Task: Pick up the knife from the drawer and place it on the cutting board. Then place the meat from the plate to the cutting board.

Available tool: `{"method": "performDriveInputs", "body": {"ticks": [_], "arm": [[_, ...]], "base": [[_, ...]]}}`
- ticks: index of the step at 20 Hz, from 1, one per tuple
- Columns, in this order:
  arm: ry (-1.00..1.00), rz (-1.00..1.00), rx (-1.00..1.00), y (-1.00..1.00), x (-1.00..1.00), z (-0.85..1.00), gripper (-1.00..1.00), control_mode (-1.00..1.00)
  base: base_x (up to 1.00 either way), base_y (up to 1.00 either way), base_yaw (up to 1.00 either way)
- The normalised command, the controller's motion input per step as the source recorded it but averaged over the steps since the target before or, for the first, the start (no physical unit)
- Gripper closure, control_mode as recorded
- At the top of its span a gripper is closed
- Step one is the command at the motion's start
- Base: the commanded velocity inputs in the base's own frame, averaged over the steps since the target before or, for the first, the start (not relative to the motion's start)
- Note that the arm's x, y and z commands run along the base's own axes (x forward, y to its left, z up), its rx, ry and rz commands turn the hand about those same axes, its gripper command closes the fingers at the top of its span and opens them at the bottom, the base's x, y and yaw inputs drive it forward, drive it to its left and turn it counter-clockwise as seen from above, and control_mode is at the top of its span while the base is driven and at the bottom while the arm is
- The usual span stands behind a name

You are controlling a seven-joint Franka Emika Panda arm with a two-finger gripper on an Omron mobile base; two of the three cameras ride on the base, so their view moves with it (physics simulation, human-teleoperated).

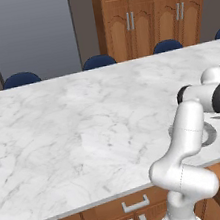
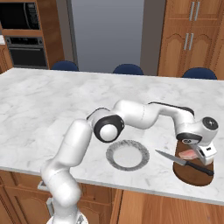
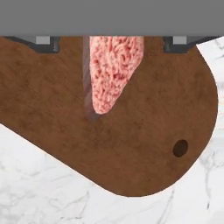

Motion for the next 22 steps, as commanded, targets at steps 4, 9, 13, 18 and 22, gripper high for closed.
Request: {"method": "performDriveInputs", "body": {"ticks": [4, 9, 13, 18, 22], "arm": [[-0.02, -0.05, -0.01, 0.0, -0.09, 0.56, -1.0, -1.0], [-0.02, -0.07, -0.08, 0.44, -0.24, 0.59, -1.0, -1.0], [0.0, -0.1, -0.13, 0.97, -0.31, 0.37, -1.0, -1.0], [0.0, -0.09, -0.15, 1.0, -0.24, 0.29, -1.0, -1.0], [0.0, -0.09, -0.17, 1.0, -0.19, 0.24, -1.0, -1.0]], "base": [[0.0, 0.0, 0.0], [0.0, 0.0, 0.0], [0.0, 0.0, 0.0], [0.0, 0.0, 0.0], [0.0, 0.0, 0.0]]}}
